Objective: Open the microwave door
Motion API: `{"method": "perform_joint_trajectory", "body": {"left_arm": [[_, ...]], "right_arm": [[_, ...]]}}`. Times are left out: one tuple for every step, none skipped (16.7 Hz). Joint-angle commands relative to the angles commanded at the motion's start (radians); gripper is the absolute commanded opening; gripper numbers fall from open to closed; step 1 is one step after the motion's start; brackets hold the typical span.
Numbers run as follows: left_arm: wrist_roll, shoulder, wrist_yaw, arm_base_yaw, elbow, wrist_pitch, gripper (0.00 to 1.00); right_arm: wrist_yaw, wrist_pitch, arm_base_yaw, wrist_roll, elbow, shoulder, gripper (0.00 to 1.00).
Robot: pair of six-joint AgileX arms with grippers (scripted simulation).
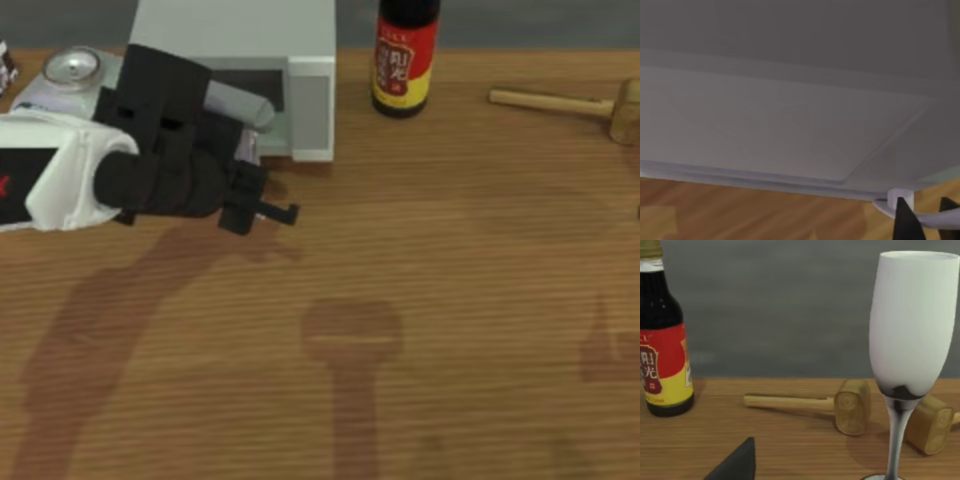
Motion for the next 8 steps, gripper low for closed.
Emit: {"method": "perform_joint_trajectory", "body": {"left_arm": [[-0.006,0.001,0.008,-0.008,0.002,-0.001,0.0],[-0.003,0.0,0.01,-0.006,0.0,-0.001,0.0],[0.007,-0.002,0.016,-0.001,-0.005,-0.002,0.0],[0.019,-0.007,0.024,0.004,-0.01,-0.003,0.0],[0.028,-0.011,0.031,0.01,-0.013,-0.002,0.0],[0.039,-0.016,0.038,0.015,-0.016,-0.001,0.0],[0.052,-0.02,0.047,0.021,-0.021,-0.002,0.0],[0.063,-0.023,0.054,0.027,-0.026,-0.003,0.0]], "right_arm": [[0.0,0.0,0.0,0.0,0.0,0.0,1.0],[0.0,0.0,0.0,0.0,0.0,0.0,1.0],[0.0,0.0,0.0,0.0,0.0,0.0,1.0],[0.0,0.0,0.0,0.0,0.0,0.0,1.0],[0.0,0.0,0.0,0.0,0.0,0.0,1.0],[0.0,0.0,0.0,0.0,0.0,0.0,1.0],[0.0,0.0,0.0,0.0,0.0,0.0,1.0],[0.0,0.0,0.0,0.0,0.0,0.0,1.0]]}}
